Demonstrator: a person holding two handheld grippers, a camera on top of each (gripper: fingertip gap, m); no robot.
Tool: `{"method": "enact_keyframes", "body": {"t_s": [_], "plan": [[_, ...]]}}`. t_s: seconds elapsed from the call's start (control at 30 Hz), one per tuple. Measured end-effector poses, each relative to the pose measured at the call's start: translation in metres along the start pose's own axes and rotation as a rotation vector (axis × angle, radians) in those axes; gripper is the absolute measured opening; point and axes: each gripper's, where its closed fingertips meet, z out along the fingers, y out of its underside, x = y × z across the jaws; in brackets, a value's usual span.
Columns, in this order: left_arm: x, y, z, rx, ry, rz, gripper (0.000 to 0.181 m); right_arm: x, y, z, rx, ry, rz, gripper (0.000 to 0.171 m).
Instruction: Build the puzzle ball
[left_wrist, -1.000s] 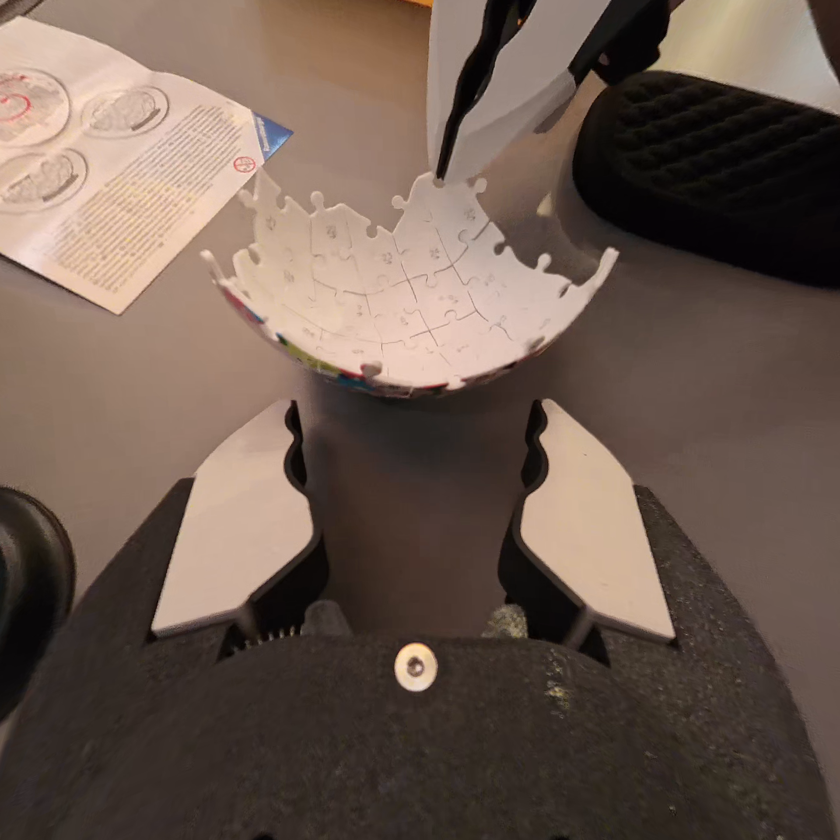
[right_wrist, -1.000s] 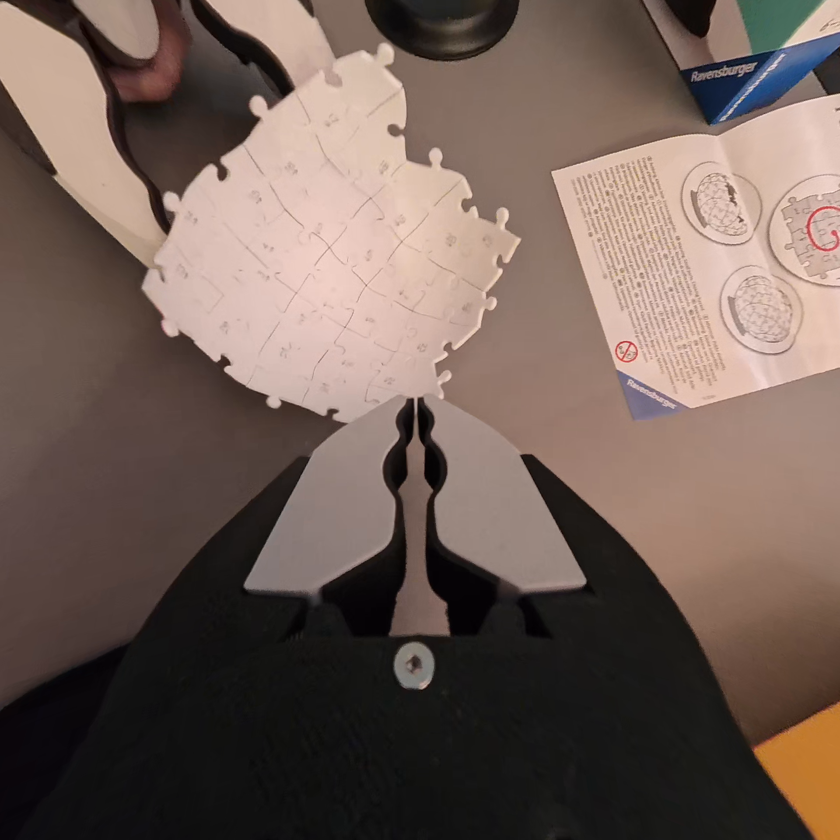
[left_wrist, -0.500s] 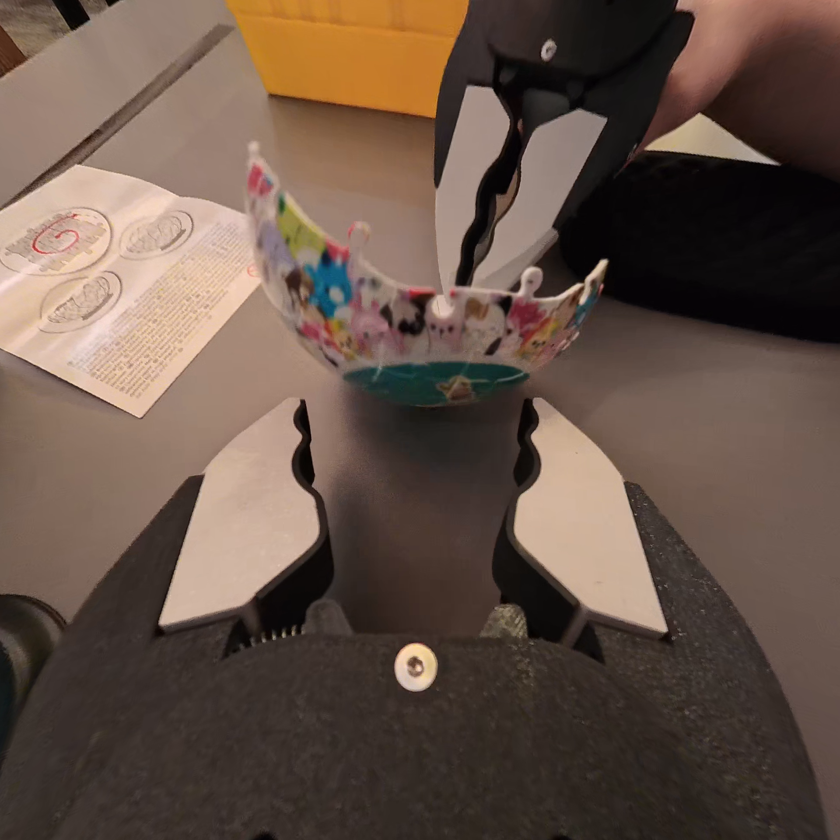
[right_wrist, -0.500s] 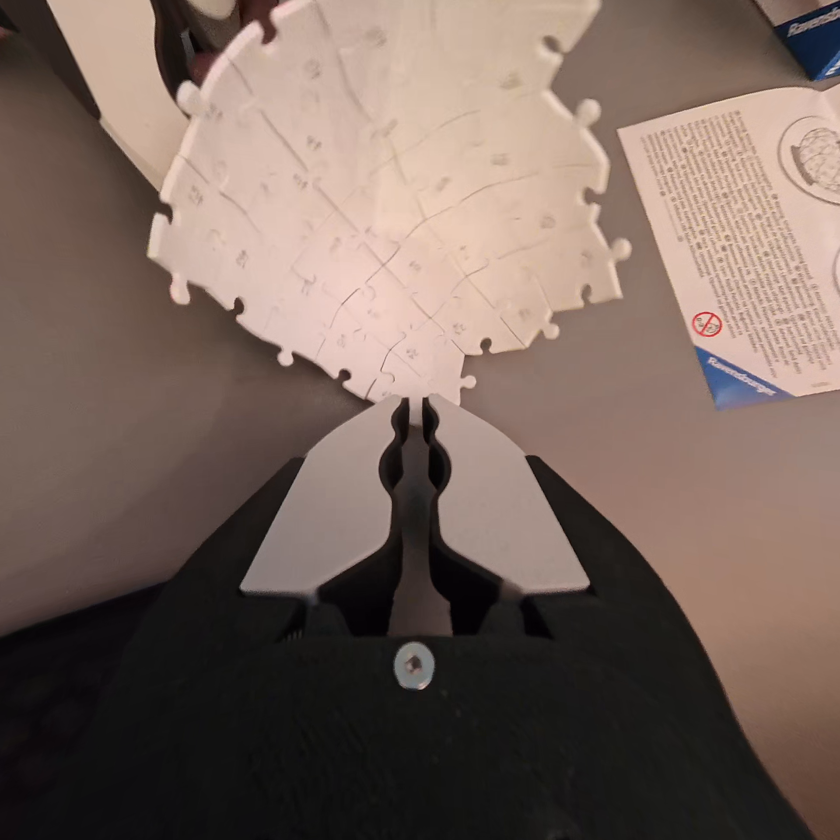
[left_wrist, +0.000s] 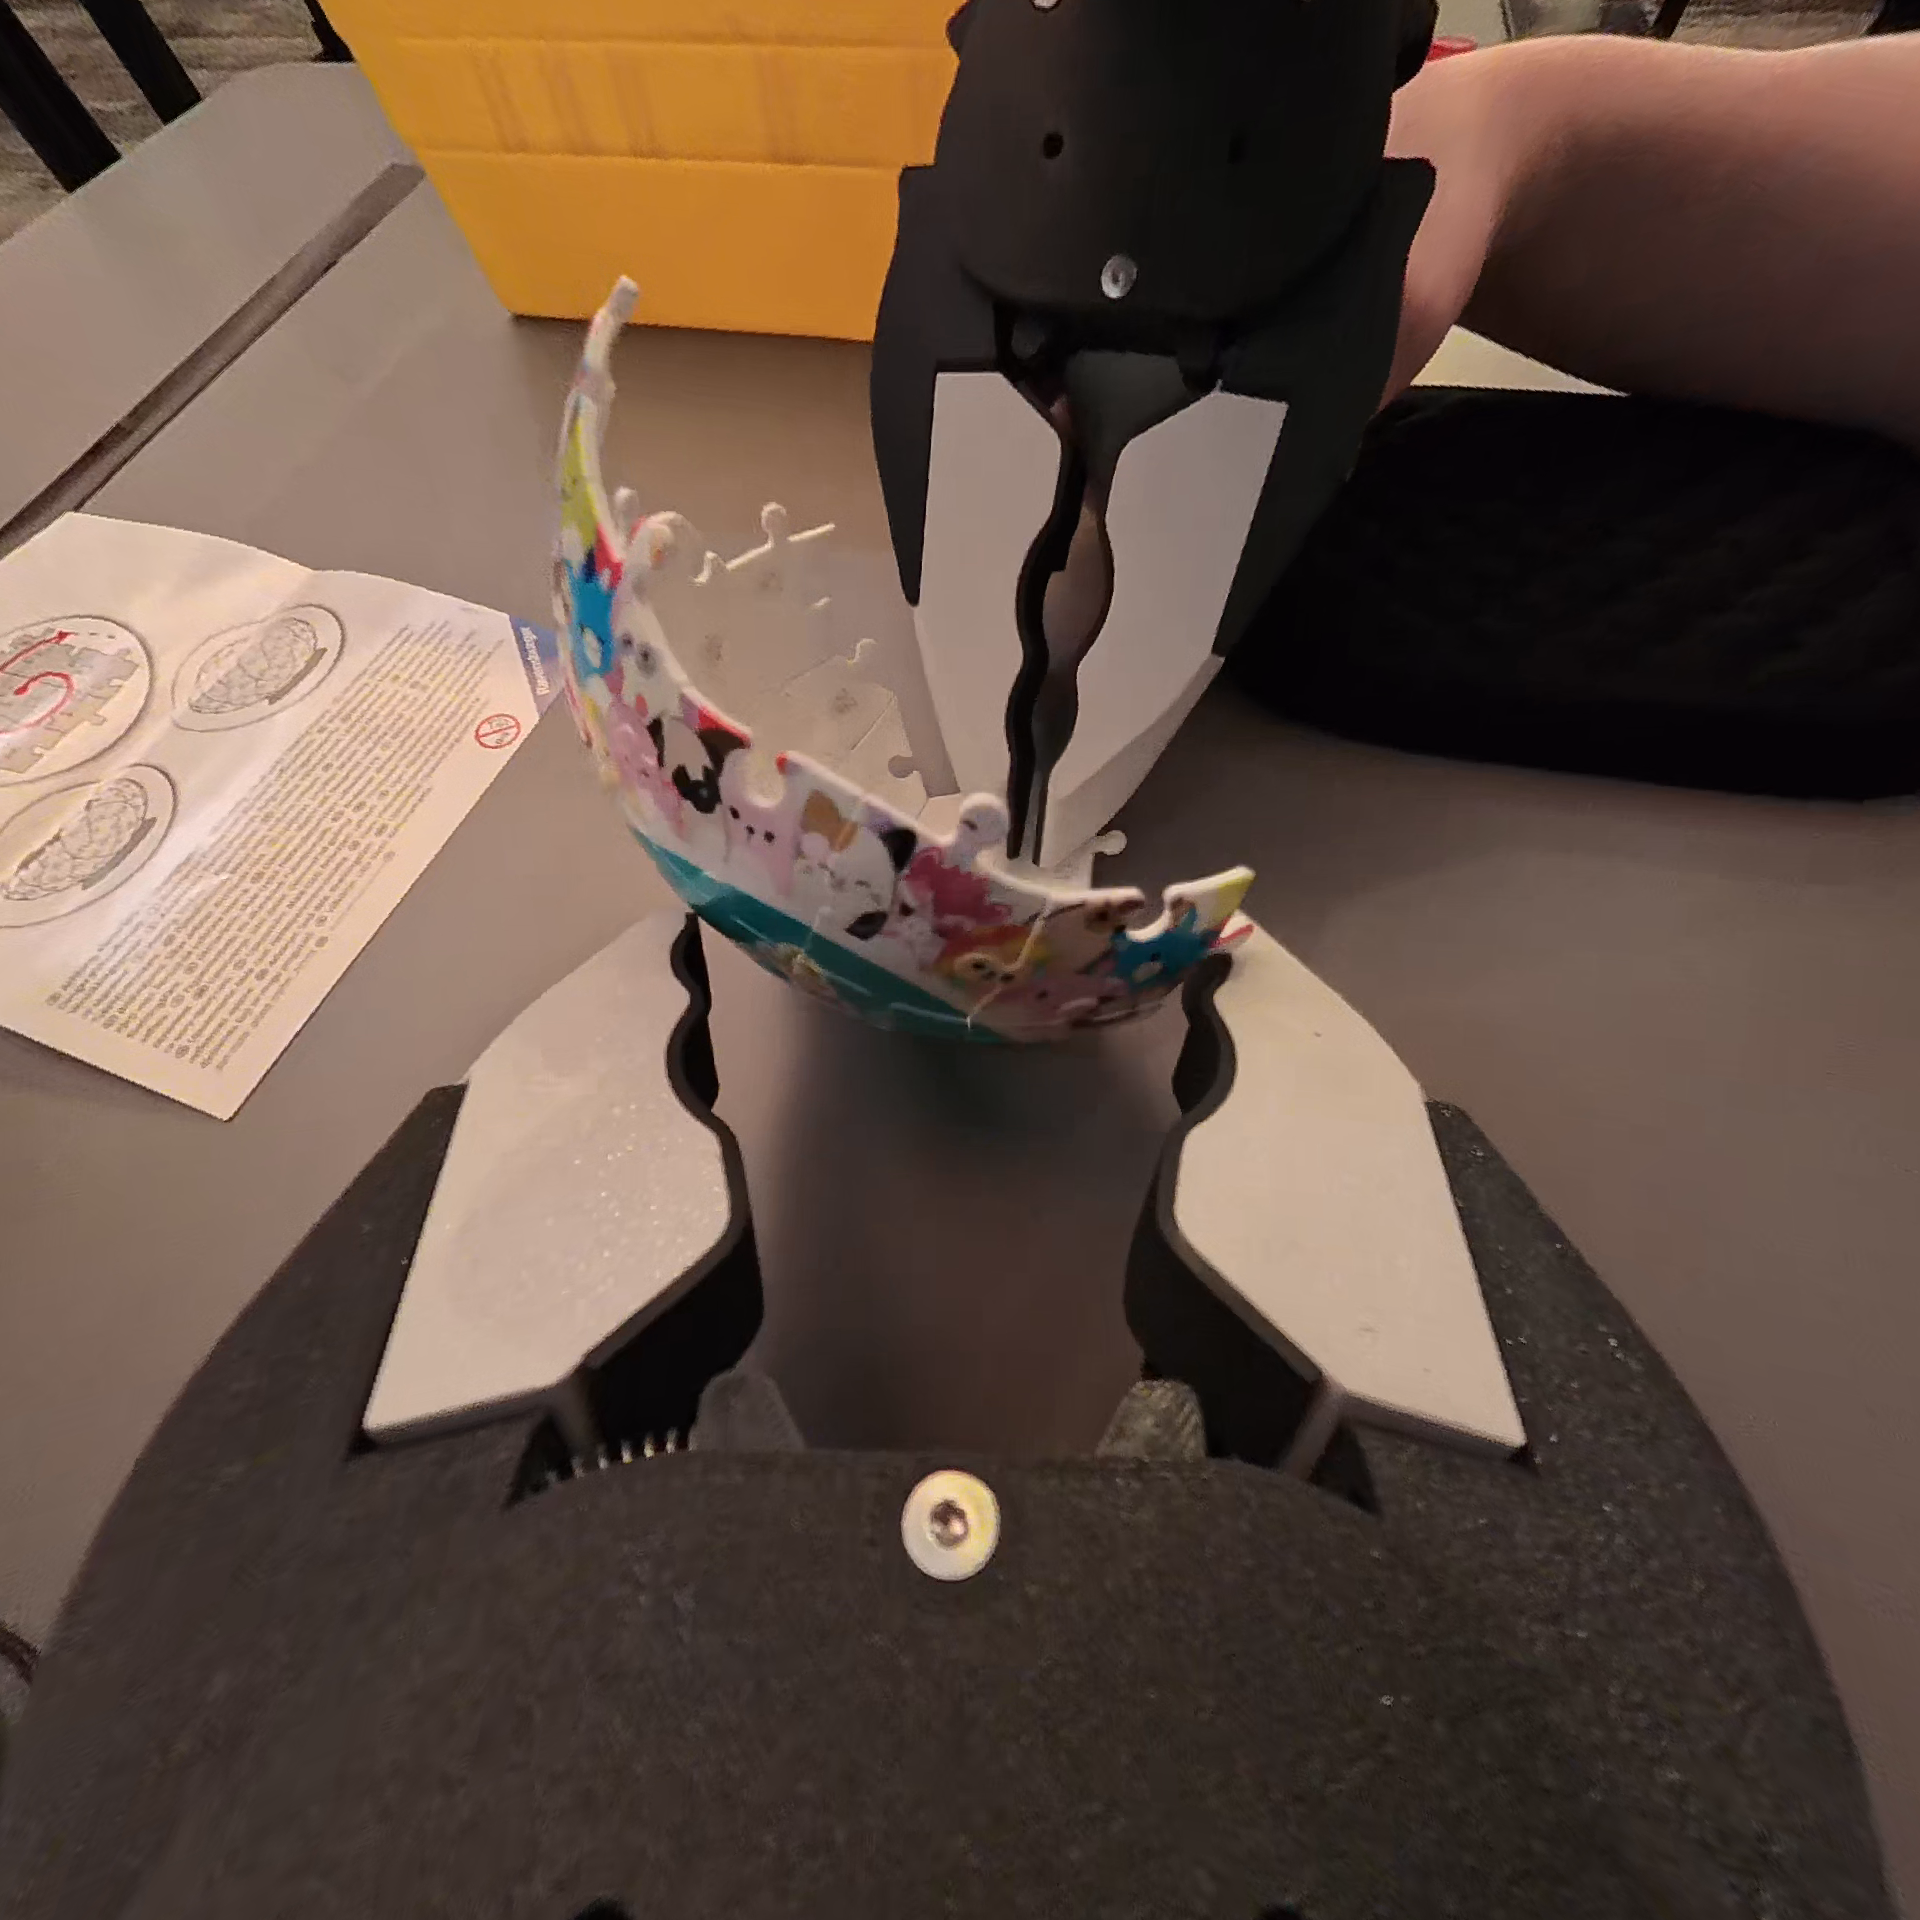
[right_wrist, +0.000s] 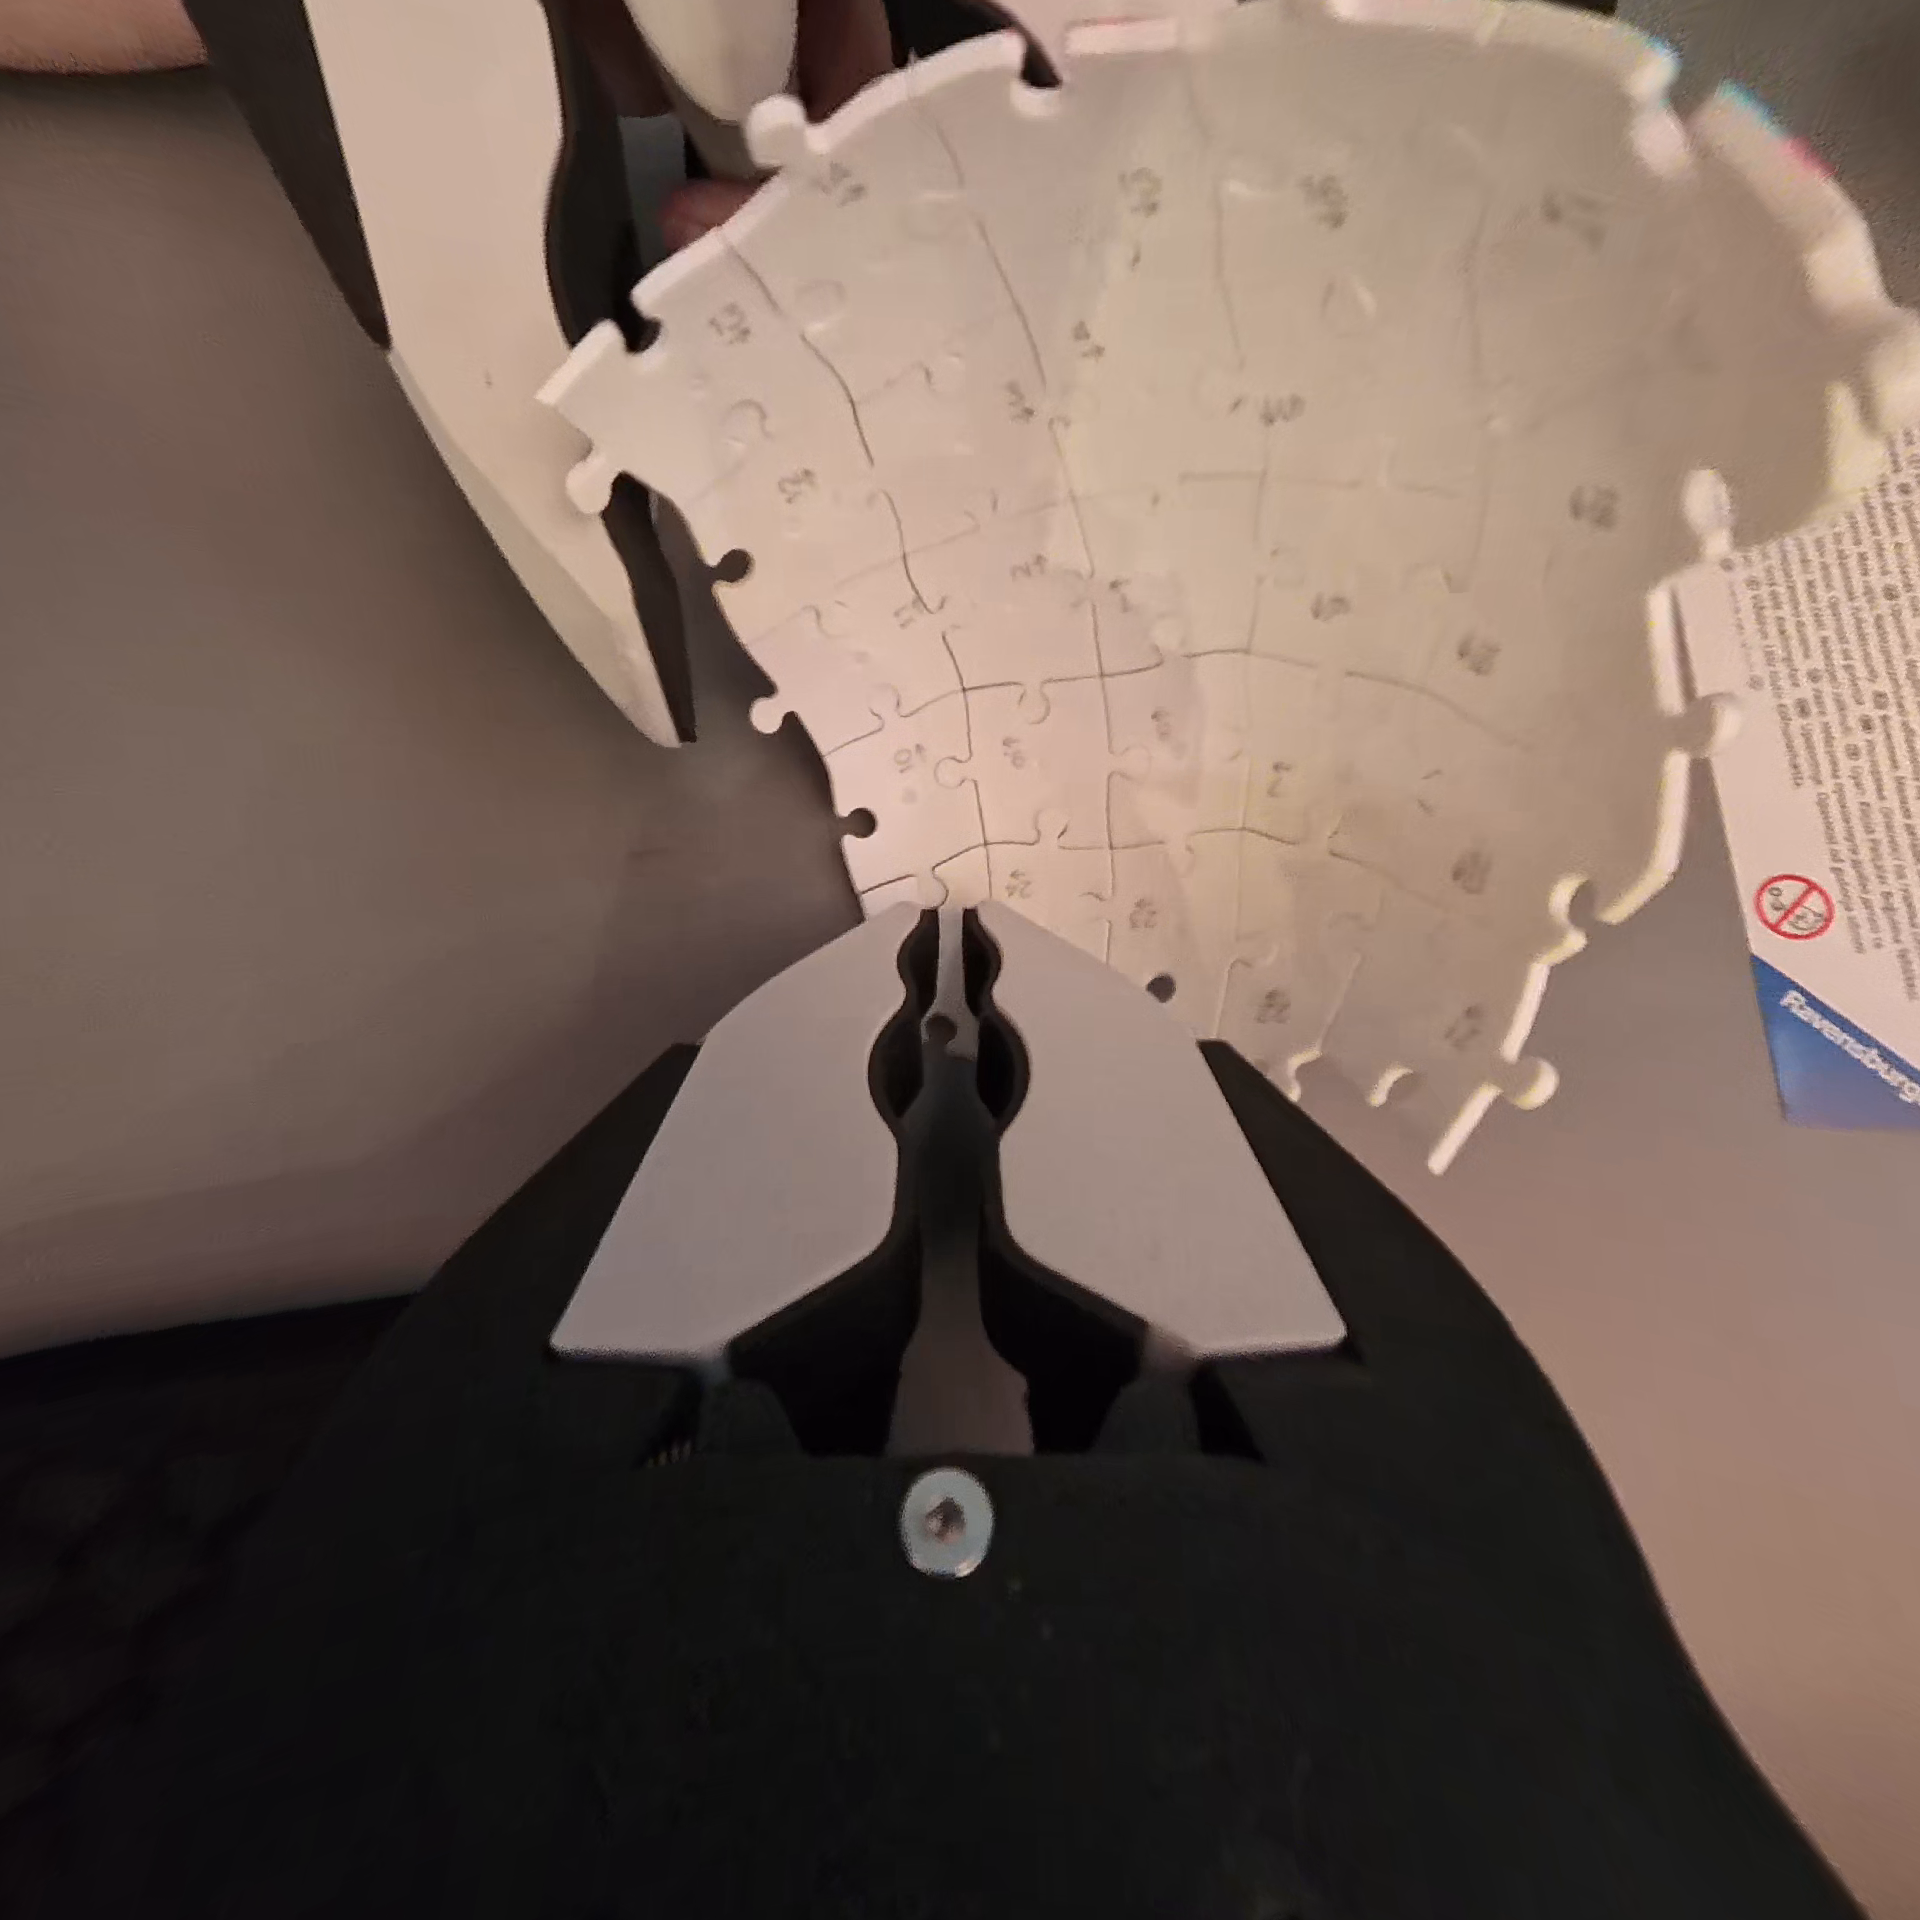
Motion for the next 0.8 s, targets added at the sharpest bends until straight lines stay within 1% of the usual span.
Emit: {"method": "enact_keyframes", "body": {"t_s": [0.27,0.47,0.8], "plan": [[0.005,0.011,-0.002,-0.058,-0.022,0.078,0.086,-0.01,-0.001,0.002,0.007,-0.082,-0.02,0.012],[0.003,0.017,0.002,-0.1,-0.051,0.111,0.083,-0.013,-0.003,0.003,0.011,-0.107,-0.044,0.012],[0.002,0.017,0.003,-0.11,-0.064,0.117,0.084,-0.017,-0.007,0.004,0.038,-0.138,-0.025,0.011]]}}
